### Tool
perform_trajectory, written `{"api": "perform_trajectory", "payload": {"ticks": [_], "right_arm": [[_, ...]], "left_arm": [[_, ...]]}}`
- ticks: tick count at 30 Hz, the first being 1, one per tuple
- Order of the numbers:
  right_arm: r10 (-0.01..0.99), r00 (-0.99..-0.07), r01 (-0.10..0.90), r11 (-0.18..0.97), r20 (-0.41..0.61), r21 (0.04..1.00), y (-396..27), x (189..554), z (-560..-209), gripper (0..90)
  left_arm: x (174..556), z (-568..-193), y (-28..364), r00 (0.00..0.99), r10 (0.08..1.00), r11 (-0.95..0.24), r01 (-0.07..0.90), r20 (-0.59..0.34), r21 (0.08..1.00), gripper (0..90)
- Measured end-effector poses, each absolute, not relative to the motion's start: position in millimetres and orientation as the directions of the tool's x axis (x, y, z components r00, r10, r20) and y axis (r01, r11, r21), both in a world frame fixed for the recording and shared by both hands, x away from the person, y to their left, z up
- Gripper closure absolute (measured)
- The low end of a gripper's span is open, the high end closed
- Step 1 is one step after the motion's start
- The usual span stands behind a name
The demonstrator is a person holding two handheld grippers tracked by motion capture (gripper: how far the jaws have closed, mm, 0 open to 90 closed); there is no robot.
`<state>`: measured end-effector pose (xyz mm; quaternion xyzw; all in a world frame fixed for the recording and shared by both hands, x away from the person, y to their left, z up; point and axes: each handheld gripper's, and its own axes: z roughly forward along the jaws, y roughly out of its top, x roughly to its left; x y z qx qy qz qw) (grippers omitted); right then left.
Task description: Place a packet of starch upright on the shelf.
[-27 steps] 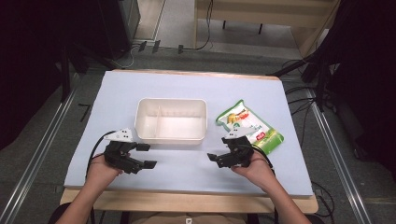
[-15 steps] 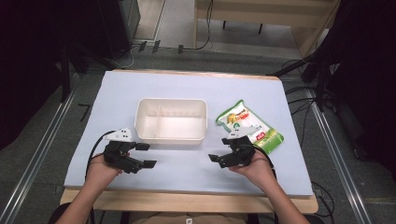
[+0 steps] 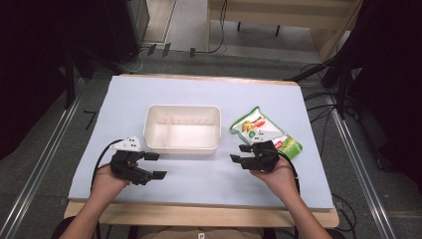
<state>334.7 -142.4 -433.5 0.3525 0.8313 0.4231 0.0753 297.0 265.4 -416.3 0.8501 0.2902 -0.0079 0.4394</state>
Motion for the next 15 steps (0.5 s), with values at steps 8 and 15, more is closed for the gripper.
{"api": "perform_trajectory", "payload": {"ticks": [8, 15], "right_arm": [[0.671, -0.722, 0.536, 0.388, 0.169, 0.750, -145.7, 336.2, -432.2, 52.4], [0.667, -0.717, 0.550, 0.363, 0.202, 0.752, -152.4, 341.5, -434.3, 64.6]], "left_arm": [[296.6, -416.3, 265.1, 0.830, 0.489, -0.444, 0.501, -0.268, 0.743, 23.3], [296.7, -416.5, 264.7, 0.831, 0.488, -0.443, 0.500, -0.268, 0.744, 23.3]]}}
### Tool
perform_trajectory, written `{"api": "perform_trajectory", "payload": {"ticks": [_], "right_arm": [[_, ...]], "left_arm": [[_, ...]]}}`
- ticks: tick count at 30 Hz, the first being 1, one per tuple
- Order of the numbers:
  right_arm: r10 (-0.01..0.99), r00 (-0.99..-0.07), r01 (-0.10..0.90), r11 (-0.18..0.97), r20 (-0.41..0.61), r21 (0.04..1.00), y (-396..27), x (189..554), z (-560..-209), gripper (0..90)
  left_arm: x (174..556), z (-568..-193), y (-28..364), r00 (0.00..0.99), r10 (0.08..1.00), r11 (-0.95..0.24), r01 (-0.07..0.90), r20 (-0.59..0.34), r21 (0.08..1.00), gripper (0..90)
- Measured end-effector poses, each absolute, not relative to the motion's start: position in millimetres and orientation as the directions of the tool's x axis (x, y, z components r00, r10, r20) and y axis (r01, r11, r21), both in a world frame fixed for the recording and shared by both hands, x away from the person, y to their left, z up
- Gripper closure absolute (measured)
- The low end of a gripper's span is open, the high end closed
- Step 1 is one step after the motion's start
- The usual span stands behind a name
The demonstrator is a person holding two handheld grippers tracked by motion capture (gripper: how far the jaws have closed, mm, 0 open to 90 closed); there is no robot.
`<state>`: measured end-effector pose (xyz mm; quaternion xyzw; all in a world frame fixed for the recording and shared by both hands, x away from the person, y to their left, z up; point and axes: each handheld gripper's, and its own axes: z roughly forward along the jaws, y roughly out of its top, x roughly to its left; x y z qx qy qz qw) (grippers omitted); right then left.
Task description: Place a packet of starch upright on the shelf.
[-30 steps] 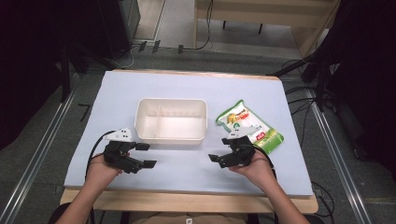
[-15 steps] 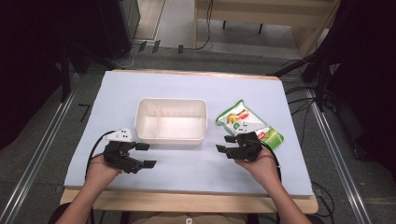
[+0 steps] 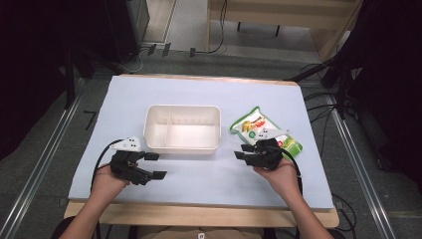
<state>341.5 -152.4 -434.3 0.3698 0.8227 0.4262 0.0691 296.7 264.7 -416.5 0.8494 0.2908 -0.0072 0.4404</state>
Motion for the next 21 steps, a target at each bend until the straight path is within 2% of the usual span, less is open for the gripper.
{"api": "perform_trajectory", "payload": {"ticks": [3, 8, 16, 21], "right_arm": [[0.698, -0.695, 0.555, 0.370, 0.171, 0.746, -157.7, 344.5, -439.1, 80.2], [0.746, -0.635, 0.624, 0.338, 0.204, 0.705, -169.7, 353.4, -452.9, 90.0], [0.775, -0.613, 0.661, 0.395, 0.155, 0.637, -169.5, 357.8, -471.0, 90.0], [0.784, -0.602, 0.664, 0.385, 0.152, 0.641, -173.3, 359.2, -471.6, 90.0]], "left_arm": [[296.4, -416.0, 264.8, 0.830, 0.489, -0.444, 0.500, -0.267, 0.743, 23.3], [296.3, -415.6, 265.1, 0.830, 0.489, -0.443, 0.501, -0.267, 0.744, 23.3], [295.9, -415.3, 265.1, 0.829, 0.490, -0.439, 0.501, -0.269, 0.746, 23.3], [296.1, -415.0, 265.6, 0.829, 0.492, -0.438, 0.501, -0.267, 0.746, 23.3]]}}
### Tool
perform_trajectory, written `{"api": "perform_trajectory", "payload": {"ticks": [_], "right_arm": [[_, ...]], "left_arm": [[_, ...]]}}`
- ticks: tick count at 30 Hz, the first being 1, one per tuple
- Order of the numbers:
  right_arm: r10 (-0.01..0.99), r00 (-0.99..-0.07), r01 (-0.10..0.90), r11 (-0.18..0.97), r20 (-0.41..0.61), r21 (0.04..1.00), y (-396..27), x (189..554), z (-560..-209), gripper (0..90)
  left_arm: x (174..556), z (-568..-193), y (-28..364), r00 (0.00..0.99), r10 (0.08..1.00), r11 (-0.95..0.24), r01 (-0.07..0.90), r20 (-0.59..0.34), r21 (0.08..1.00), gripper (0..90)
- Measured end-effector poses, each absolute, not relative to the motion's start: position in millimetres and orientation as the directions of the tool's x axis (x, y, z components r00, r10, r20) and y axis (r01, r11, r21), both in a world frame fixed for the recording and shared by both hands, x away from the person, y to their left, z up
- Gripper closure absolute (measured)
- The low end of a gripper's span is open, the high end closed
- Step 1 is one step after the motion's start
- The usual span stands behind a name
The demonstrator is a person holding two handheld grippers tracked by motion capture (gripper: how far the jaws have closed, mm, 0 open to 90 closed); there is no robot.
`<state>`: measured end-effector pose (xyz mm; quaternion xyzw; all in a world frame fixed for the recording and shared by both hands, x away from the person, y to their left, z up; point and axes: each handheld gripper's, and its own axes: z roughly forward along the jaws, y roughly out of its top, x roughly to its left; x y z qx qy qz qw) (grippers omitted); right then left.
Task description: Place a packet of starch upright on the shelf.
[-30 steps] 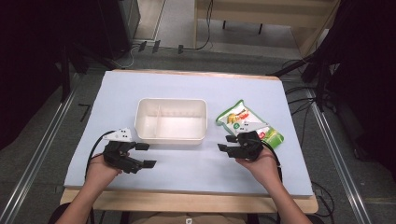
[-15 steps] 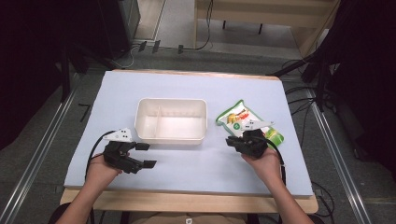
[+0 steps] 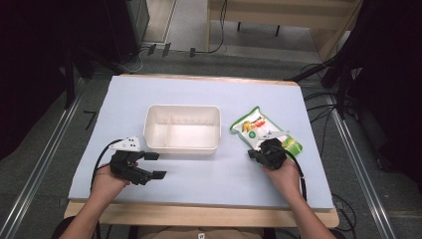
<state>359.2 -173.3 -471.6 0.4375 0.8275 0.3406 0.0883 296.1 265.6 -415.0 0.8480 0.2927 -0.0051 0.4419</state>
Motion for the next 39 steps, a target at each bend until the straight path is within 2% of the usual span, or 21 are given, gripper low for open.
{"api": "perform_trajectory", "payload": {"ticks": [3, 8, 16, 20, 21, 22, 26, 28, 31, 34, 35, 36, 38, 39], "right_arm": [[0.791, -0.591, 0.676, 0.375, 0.162, 0.634, -180.5, 360.3, -471.4, 90.0], [0.800, -0.587, 0.666, 0.393, 0.121, 0.634, -185.6, 361.2, -470.6, 90.0], [0.852, -0.512, 0.700, 0.340, 0.109, 0.628, -217.9, 372.0, -470.2, 90.0], [0.872, -0.471, 0.725, 0.297, 0.132, 0.622, -230.7, 378.6, -469.7, 90.0], [0.863, -0.463, 0.753, 0.263, 0.201, 0.603, -232.5, 380.4, -468.2, 90.0], [0.865, -0.446, 0.773, 0.244, 0.229, 0.585, -231.5, 380.3, -465.5, 90.0], [0.852, -0.471, 0.722, 0.224, 0.228, 0.655, -219.1, 382.7, -441.9, 90.0], [0.858, -0.476, 0.702, 0.236, 0.196, 0.672, -213.6, 393.0, -433.4, 90.0], [0.868, -0.454, 0.710, 0.217, 0.200, 0.670, -212.5, 409.0, -430.3, 90.0], [0.879, -0.418, 0.720, 0.167, 0.230, 0.673, -212.5, 447.1, -428.0, 90.0], [0.879, -0.418, 0.720, 0.167, 0.230, 0.673, -212.5, 447.1, -428.0, 90.0], [0.888, -0.396, 0.724, 0.147, 0.232, 0.674, -210.8, 467.8, -427.2, 90.0], [0.890, -0.388, 0.729, 0.138, 0.239, 0.670, -209.8, 474.1, -427.8, 90.0], [0.899, -0.373, 0.738, 0.136, 0.231, 0.661, -207.4, 489.5, -431.1, 90.0]], "left_arm": [[296.4, -415.1, 266.3, 0.829, 0.490, -0.434, 0.499, -0.268, 0.750, 23.3], [296.2, -414.9, 265.8, 0.829, 0.491, -0.436, 0.499, -0.267, 0.749, 23.3], [296.7, -415.2, 266.7, 0.828, 0.493, -0.435, 0.500, -0.266, 0.749, 23.3], [296.5, -415.4, 266.2, 0.828, 0.494, -0.439, 0.500, -0.265, 0.747, 23.3], [296.3, -415.2, 266.5, 0.829, 0.494, -0.440, 0.499, -0.263, 0.747, 23.3], [296.1, -415.4, 266.6, 0.828, 0.495, -0.437, 0.498, -0.262, 0.749, 23.3], [295.7, -415.3, 267.4, 0.826, 0.497, -0.431, 0.500, -0.266, 0.751, 23.3], [295.4, -415.2, 267.4, 0.826, 0.496, -0.431, 0.501, -0.266, 0.751, 23.3], [293.5, -414.9, 267.4, 0.827, 0.498, -0.434, 0.498, -0.262, 0.751, 23.3], [292.0, -415.2, 267.9, 0.828, 0.494, -0.434, 0.498, -0.264, 0.751, 23.3], [291.8, -415.2, 268.4, 0.828, 0.495, -0.435, 0.497, -0.262, 0.751, 23.3], [291.2, -415.6, 269.3, 0.826, 0.498, -0.431, 0.500, -0.263, 0.752, 23.3], [290.8, -415.9, 269.7, 0.825, 0.500, -0.432, 0.500, -0.262, 0.751, 23.3], [289.3, -416.8, 269.6, 0.825, 0.504, -0.445, 0.501, -0.255, 0.743, 23.3]]}}
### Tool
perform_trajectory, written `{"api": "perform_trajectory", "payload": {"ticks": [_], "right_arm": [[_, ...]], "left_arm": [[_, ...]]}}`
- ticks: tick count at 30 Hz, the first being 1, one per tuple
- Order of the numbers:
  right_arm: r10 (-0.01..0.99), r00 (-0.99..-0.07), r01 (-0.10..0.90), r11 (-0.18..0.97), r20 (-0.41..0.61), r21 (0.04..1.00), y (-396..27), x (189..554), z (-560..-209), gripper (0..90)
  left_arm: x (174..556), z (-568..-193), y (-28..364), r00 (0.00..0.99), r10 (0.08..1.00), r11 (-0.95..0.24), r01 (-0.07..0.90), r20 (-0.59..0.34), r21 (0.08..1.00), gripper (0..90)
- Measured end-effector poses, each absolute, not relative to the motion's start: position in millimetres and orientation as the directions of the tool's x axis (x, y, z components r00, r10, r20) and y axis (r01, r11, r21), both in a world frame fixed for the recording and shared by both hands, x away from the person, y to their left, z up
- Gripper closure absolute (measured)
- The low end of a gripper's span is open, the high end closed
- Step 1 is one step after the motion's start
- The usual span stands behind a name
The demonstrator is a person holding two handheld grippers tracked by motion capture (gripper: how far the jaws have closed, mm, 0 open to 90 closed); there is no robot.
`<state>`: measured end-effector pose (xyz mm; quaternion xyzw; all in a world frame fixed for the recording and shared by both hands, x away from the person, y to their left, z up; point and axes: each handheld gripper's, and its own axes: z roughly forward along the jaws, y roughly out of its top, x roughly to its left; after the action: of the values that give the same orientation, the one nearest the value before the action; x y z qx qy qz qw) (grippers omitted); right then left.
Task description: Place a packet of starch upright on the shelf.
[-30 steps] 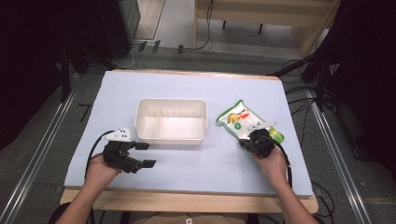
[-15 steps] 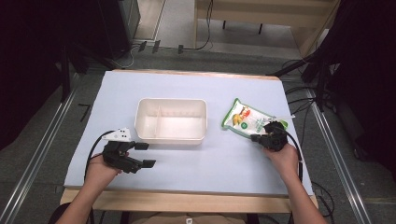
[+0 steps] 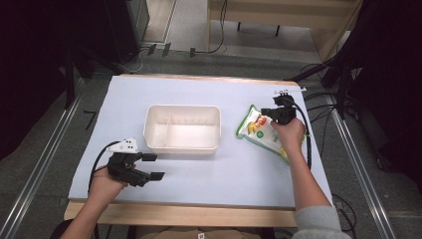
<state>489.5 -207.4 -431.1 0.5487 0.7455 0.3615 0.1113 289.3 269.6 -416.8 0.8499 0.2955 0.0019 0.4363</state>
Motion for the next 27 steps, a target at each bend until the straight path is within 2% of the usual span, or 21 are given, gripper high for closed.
{"api": "perform_trajectory", "payload": {"ticks": [8, 11, 12, 16, 20, 21, 26, 27], "right_arm": [[0.933, -0.275, 0.791, 0.081, 0.234, 0.606, -203.8, 535.3, -453.7, 90.0], [0.932, -0.272, 0.804, 0.084, 0.238, 0.589, -201.1, 541.1, -455.9, 90.0], [0.928, -0.298, 0.814, 0.124, 0.225, 0.568, -194.6, 544.3, -458.5, 90.0], [0.933, -0.311, 0.811, 0.163, 0.179, 0.562, -184.2, 543.4, -462.4, 90.0], [0.896, -0.362, 0.824, 0.178, 0.258, 0.537, -180.5, 537.0, -462.6, 90.0], [0.896, -0.362, 0.824, 0.178, 0.258, 0.537, -180.5, 537.0, -462.6, 90.0], [0.828, -0.491, 0.800, 0.304, 0.272, 0.517, -159.3, 515.0, -460.9, 90.0], [0.828, -0.491, 0.800, 0.304, 0.272, 0.517, -159.3, 515.0, -460.9, 90.0]], "left_arm": [[282.1, -416.5, 274.3, 0.820, 0.515, -0.441, 0.502, -0.248, 0.744, 23.2], [281.5, -416.5, 276.1, 0.814, 0.522, -0.430, 0.508, -0.254, 0.746, 23.3], [280.1, -416.1, 277.1, 0.812, 0.531, -0.434, 0.507, -0.243, 0.745, 23.3], [278.0, -416.2, 278.1, 0.809, 0.538, -0.440, 0.510, -0.238, 0.739, 23.2], [276.8, -416.1, 278.3, 0.809, 0.537, -0.434, 0.508, -0.238, 0.744, 23.3], [277.0, -416.1, 278.2, 0.809, 0.538, -0.435, 0.507, -0.238, 0.744, 23.3], [277.6, -415.3, 279.6, 0.807, 0.543, -0.434, 0.508, -0.234, 0.744, 23.3], [277.6, -415.3, 279.6, 0.807, 0.543, -0.434, 0.508, -0.234, 0.744, 23.3]]}}
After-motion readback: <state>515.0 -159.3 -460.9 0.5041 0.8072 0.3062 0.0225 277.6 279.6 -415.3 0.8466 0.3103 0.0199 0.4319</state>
